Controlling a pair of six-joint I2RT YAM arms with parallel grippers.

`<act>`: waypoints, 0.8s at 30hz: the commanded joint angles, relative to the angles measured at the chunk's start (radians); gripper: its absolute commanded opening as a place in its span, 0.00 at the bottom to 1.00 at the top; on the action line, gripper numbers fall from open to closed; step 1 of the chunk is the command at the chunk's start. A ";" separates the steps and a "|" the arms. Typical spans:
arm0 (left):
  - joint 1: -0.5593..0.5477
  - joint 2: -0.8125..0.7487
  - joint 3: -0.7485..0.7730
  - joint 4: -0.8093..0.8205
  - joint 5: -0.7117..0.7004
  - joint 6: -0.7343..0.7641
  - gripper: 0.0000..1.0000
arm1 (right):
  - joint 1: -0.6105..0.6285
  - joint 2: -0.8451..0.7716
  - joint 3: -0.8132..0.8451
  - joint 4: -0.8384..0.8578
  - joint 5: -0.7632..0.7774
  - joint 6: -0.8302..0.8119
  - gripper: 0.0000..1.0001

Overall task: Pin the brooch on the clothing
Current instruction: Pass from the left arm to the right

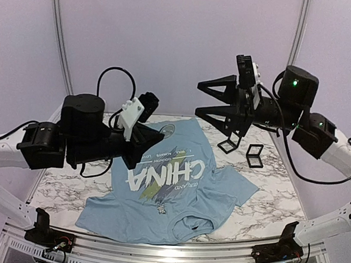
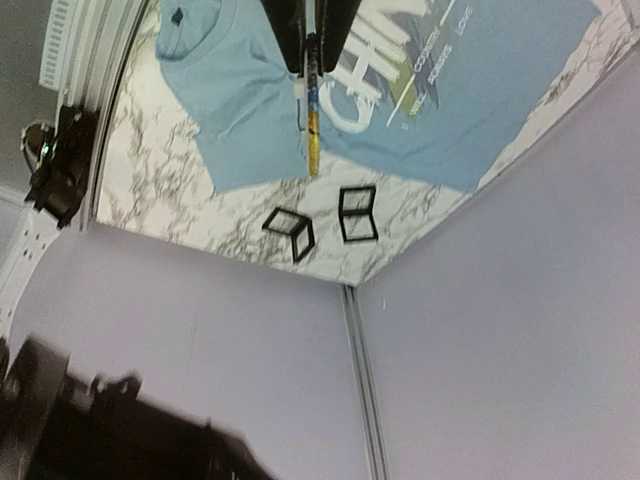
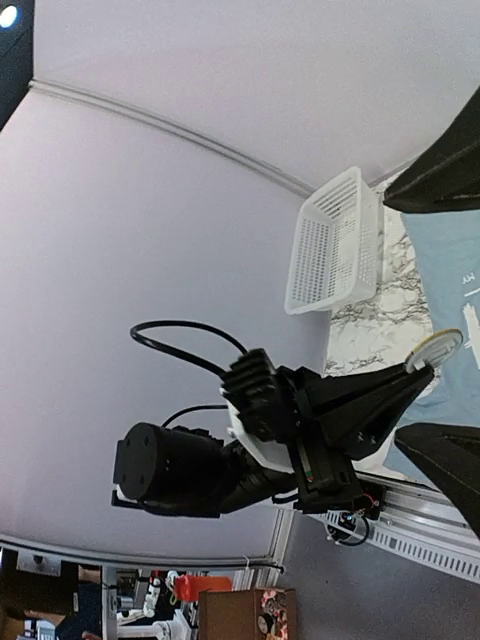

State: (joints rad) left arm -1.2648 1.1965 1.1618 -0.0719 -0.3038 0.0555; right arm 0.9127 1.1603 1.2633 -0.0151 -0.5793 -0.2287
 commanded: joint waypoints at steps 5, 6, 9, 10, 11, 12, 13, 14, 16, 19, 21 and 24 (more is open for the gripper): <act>0.000 0.129 0.147 -0.455 0.065 0.010 0.00 | -0.013 0.150 0.155 -0.562 0.064 -0.164 0.46; -0.001 0.135 0.155 -0.455 0.096 0.013 0.00 | -0.013 0.170 0.159 -0.565 0.020 -0.168 0.45; -0.001 0.142 0.171 -0.455 0.142 0.011 0.00 | -0.013 0.209 0.145 -0.548 -0.080 -0.184 0.41; 0.000 0.140 0.171 -0.453 0.144 0.008 0.00 | -0.013 0.212 0.124 -0.528 -0.118 -0.184 0.40; 0.000 0.138 0.170 -0.454 0.148 0.006 0.00 | -0.013 0.215 0.104 -0.505 -0.157 -0.181 0.40; 0.002 0.138 0.171 -0.455 0.149 0.004 0.00 | -0.012 0.225 0.088 -0.493 -0.196 -0.180 0.40; 0.001 0.138 0.171 -0.454 0.151 0.003 0.00 | -0.012 0.238 0.085 -0.491 -0.219 -0.179 0.40; 0.001 0.139 0.171 -0.454 0.156 0.000 0.00 | -0.012 0.249 0.083 -0.493 -0.235 -0.180 0.39; 0.002 0.141 0.172 -0.454 0.167 -0.006 0.00 | -0.013 0.259 0.072 -0.486 -0.238 -0.177 0.34; 0.001 0.140 0.174 -0.453 0.171 -0.009 0.00 | -0.013 0.255 0.047 -0.454 -0.236 -0.160 0.24; 0.002 0.141 0.176 -0.451 0.179 -0.010 0.00 | -0.013 0.254 0.035 -0.431 -0.220 -0.142 0.18; 0.001 0.139 0.177 -0.445 0.198 -0.009 0.00 | -0.012 0.257 0.024 -0.412 -0.218 -0.131 0.15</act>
State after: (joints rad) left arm -1.2648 1.3472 1.3098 -0.5011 -0.1387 0.0509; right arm 0.9028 1.4181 1.2945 -0.4847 -0.7780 -0.3855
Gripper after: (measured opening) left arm 0.008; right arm 0.164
